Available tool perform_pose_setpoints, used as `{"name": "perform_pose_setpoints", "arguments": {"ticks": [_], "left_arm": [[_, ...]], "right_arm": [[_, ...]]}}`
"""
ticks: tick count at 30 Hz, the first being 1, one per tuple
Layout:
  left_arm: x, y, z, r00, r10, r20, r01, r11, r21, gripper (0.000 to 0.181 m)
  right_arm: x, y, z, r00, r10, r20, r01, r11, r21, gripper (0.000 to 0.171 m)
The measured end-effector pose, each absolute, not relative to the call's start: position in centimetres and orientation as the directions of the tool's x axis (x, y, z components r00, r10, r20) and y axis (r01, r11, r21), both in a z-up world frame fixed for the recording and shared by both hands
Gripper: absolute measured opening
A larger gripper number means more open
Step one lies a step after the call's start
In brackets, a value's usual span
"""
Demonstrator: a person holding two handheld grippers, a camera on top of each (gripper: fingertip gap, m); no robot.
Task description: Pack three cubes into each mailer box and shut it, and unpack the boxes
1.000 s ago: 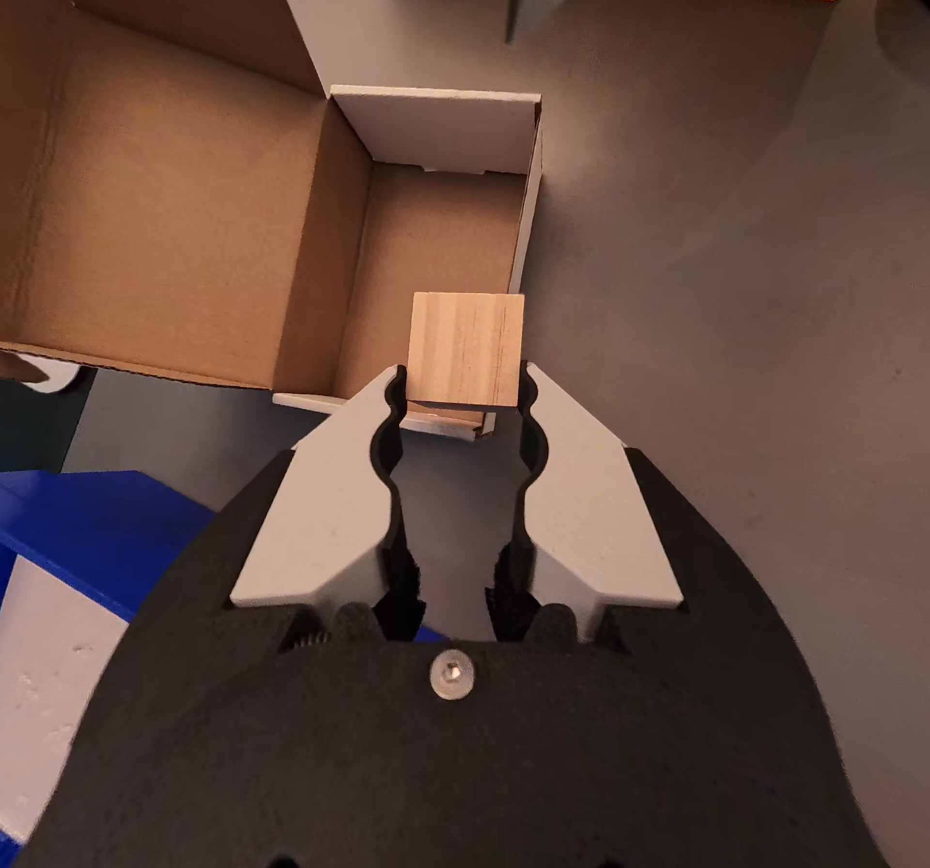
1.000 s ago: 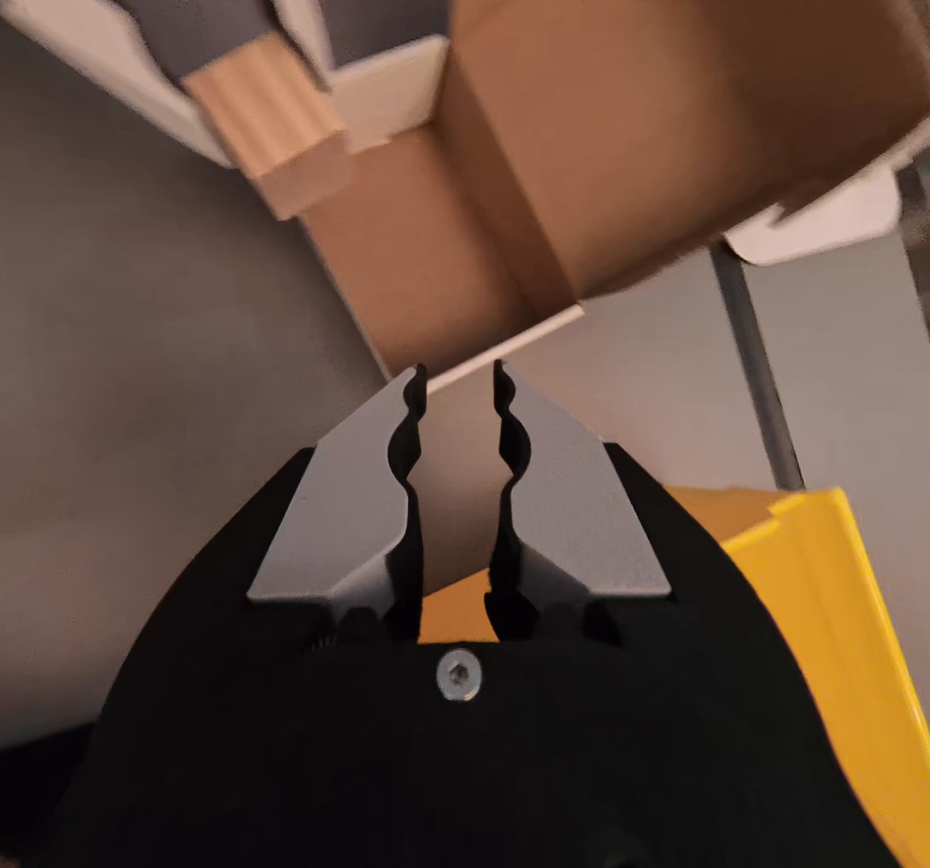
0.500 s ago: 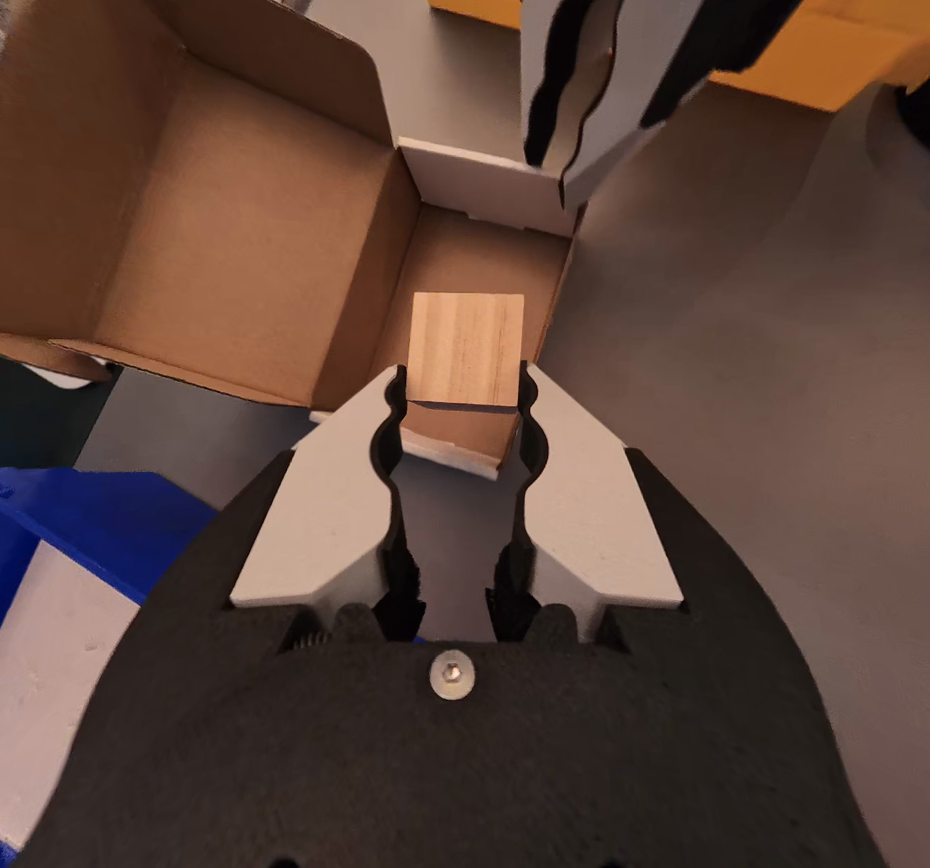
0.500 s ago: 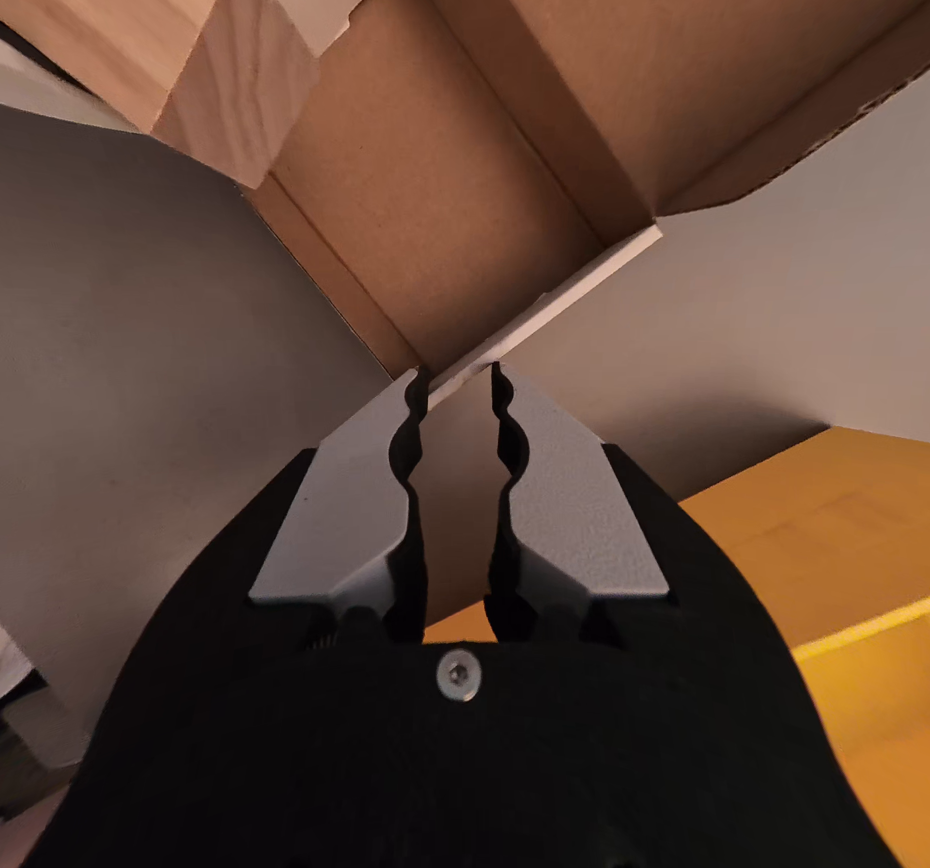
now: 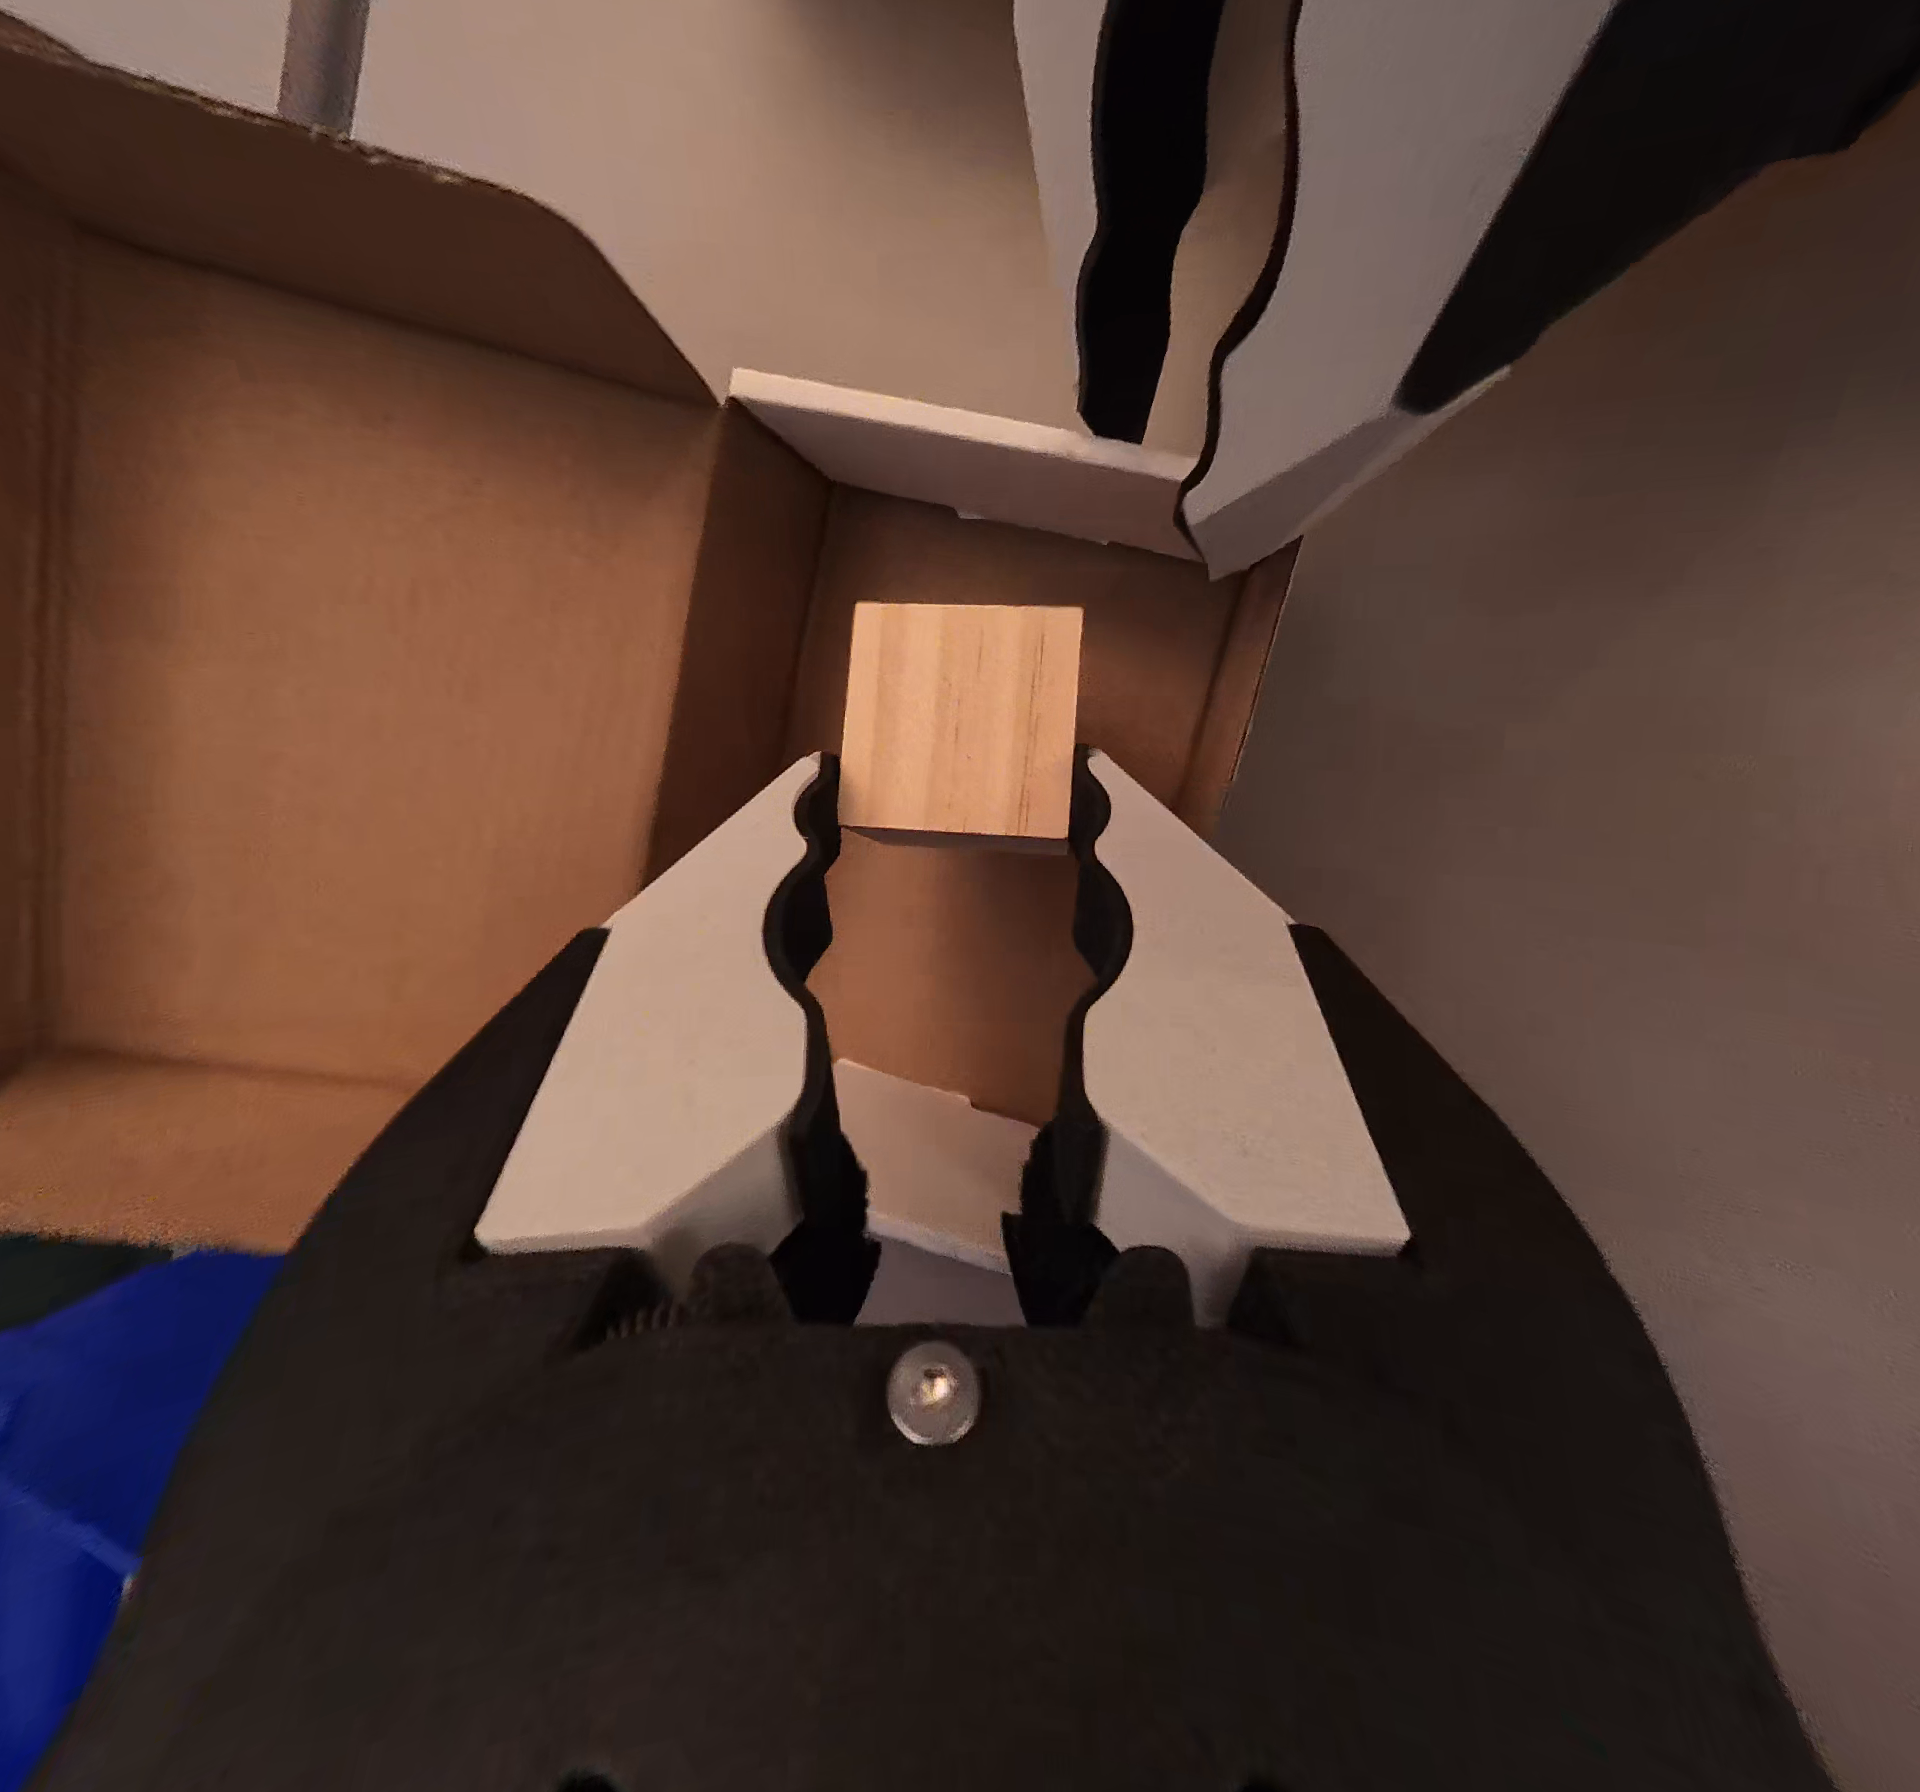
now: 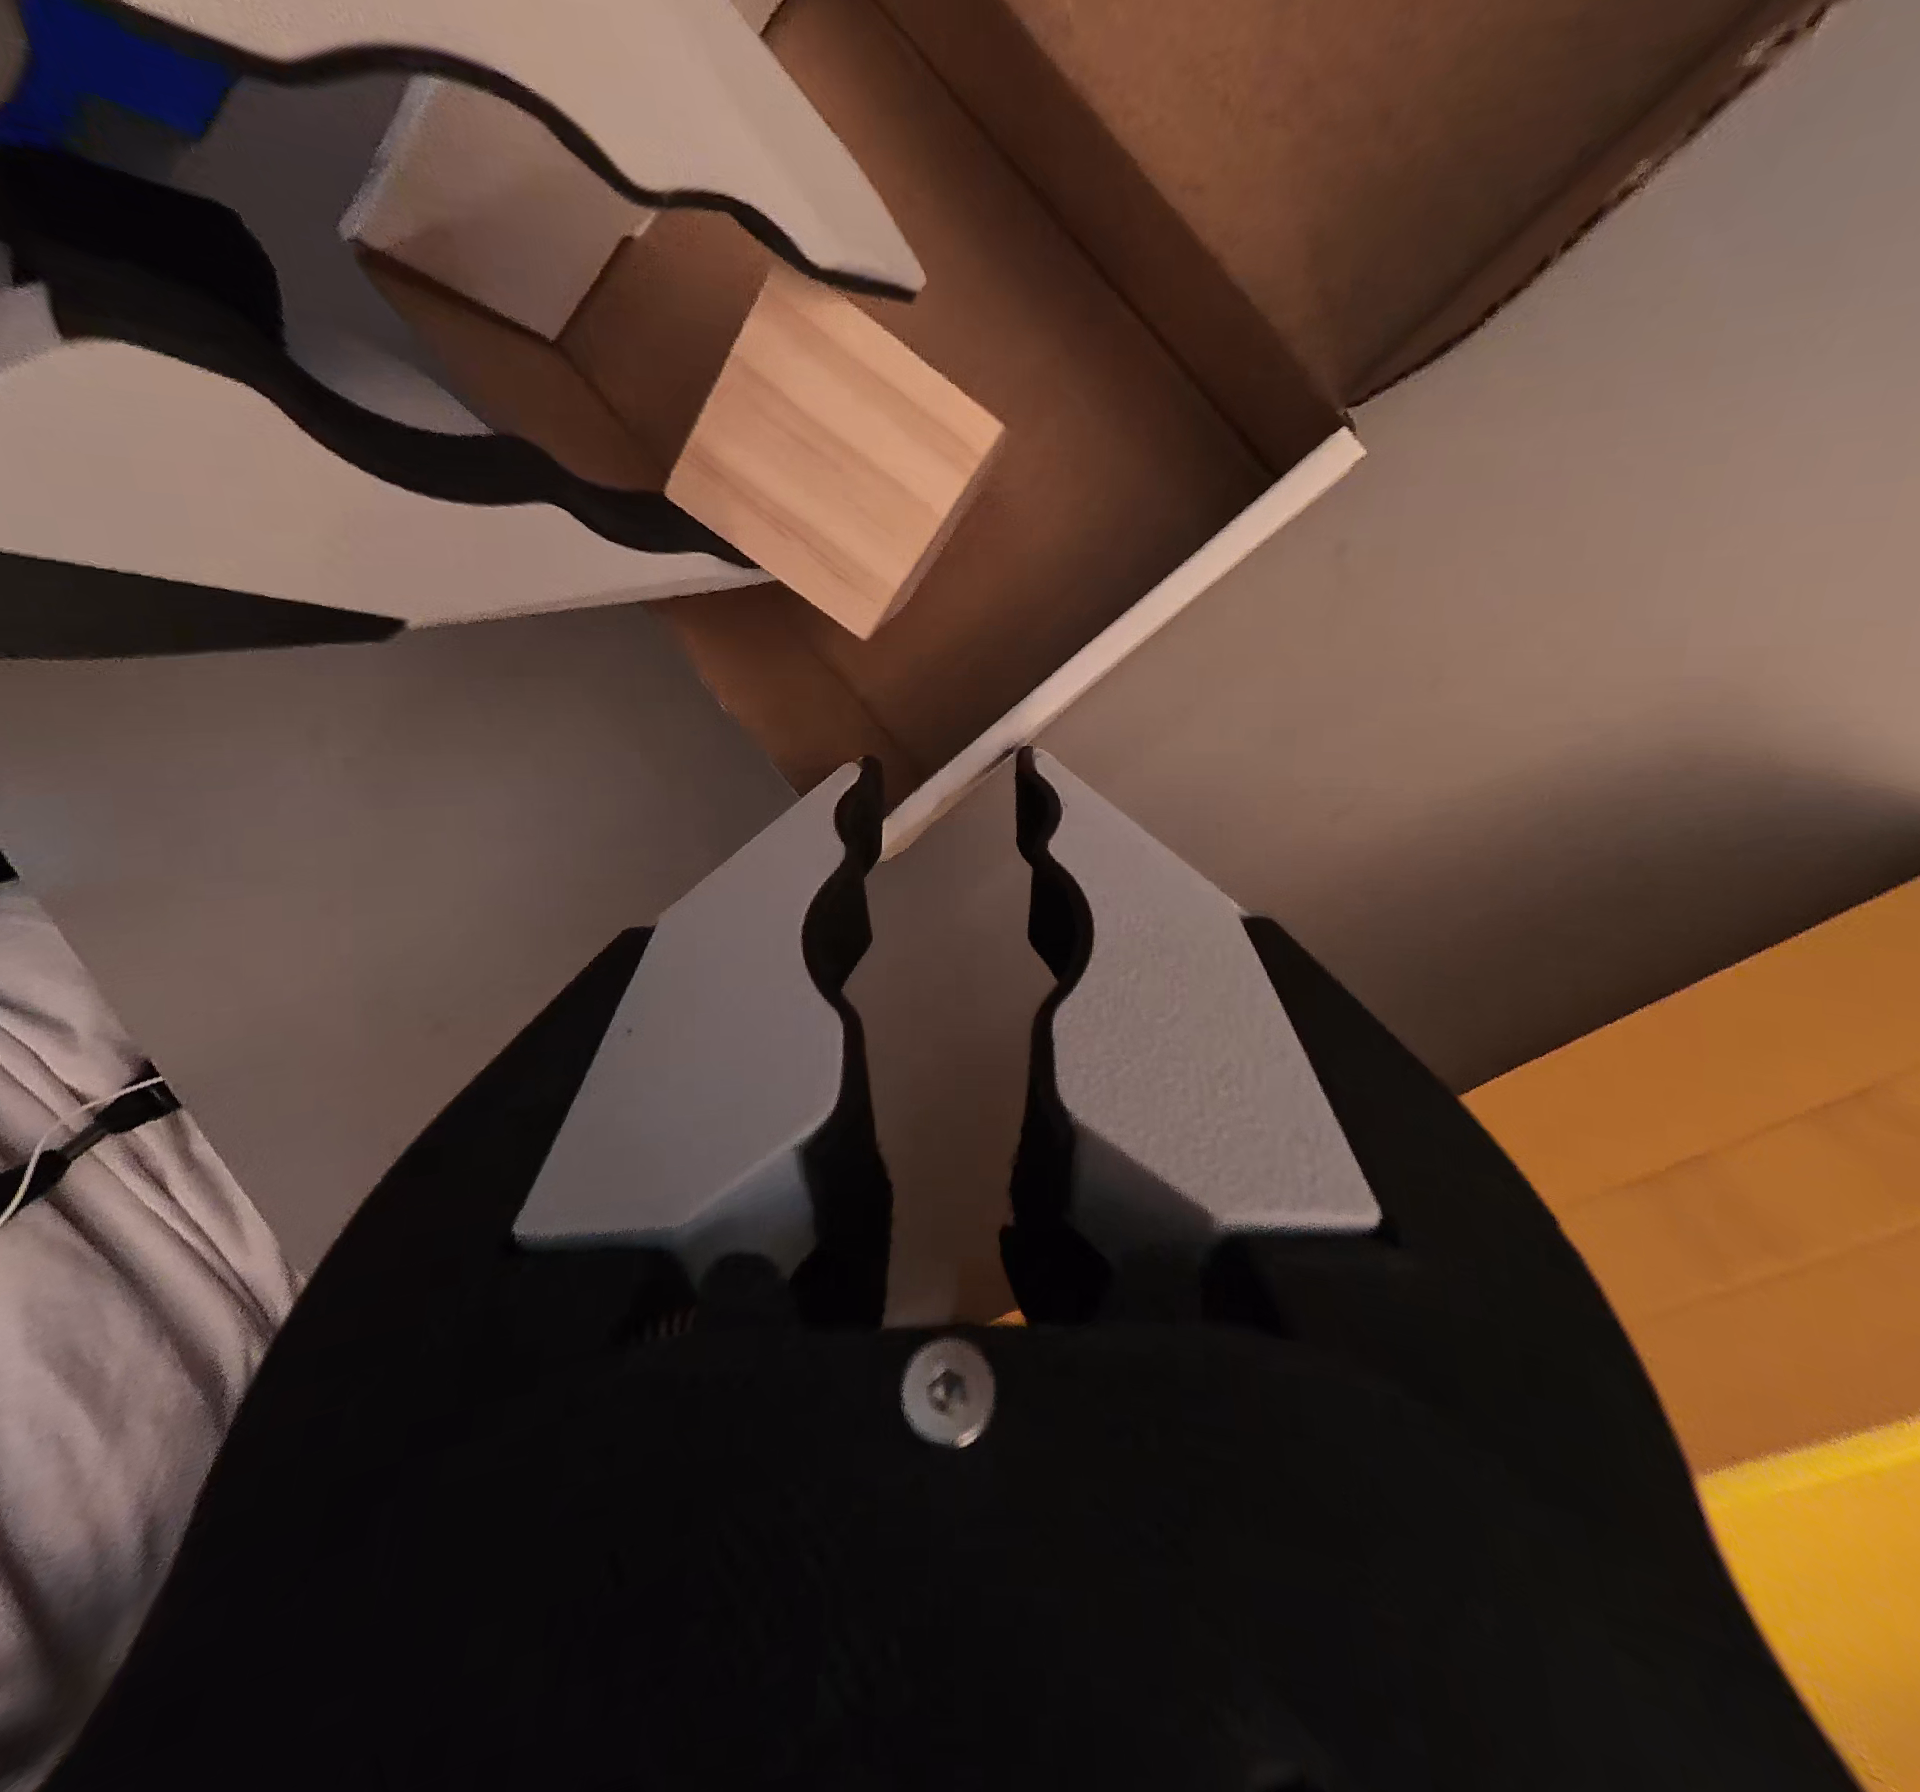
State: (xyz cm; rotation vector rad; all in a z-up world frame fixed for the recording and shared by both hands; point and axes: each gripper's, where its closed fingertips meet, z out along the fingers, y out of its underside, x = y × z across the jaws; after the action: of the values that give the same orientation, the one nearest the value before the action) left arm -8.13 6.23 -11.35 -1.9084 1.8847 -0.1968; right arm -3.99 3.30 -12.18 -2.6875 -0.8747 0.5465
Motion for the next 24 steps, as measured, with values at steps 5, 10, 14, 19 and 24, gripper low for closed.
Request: {"name": "perform_pose_setpoints", "arguments": {"ticks": [5, 10, 14, 19, 24], "left_arm": [[-6.9, 6.1, -12.6, -0.002, -0.982, -0.187, -0.912, 0.079, -0.403, 0.043], [-6.8, 6.5, -13.6, -0.045, -0.974, -0.221, -0.923, 0.125, -0.364, 0.043], [-6.8, 6.5, -13.8, -0.080, -0.973, -0.218, -0.910, 0.161, -0.383, 0.043], [-7.7, 7.4, -14.2, -0.062, -0.956, -0.287, -0.928, 0.162, -0.337, 0.061], [-7.1, 6.4, -9.8, 0.009, -0.962, -0.272, -0.848, 0.137, -0.512, 0.068]], "right_arm": [[-3.9, 3.4, -12.5, 0.773, 0.564, -0.290, 0.473, -0.817, -0.329, 0.024], [-3.7, 3.2, -12.6, 0.787, 0.517, -0.337, 0.432, -0.852, -0.297, 0.023], [-3.8, 3.1, -12.6, 0.785, 0.516, -0.342, 0.436, -0.853, -0.286, 0.023], [-3.8, 3.0, -12.6, 0.785, 0.518, -0.339, 0.442, -0.852, -0.280, 0.024], [-3.7, 3.2, -12.5, 0.794, 0.515, -0.322, 0.438, -0.853, -0.285, 0.028]]}}
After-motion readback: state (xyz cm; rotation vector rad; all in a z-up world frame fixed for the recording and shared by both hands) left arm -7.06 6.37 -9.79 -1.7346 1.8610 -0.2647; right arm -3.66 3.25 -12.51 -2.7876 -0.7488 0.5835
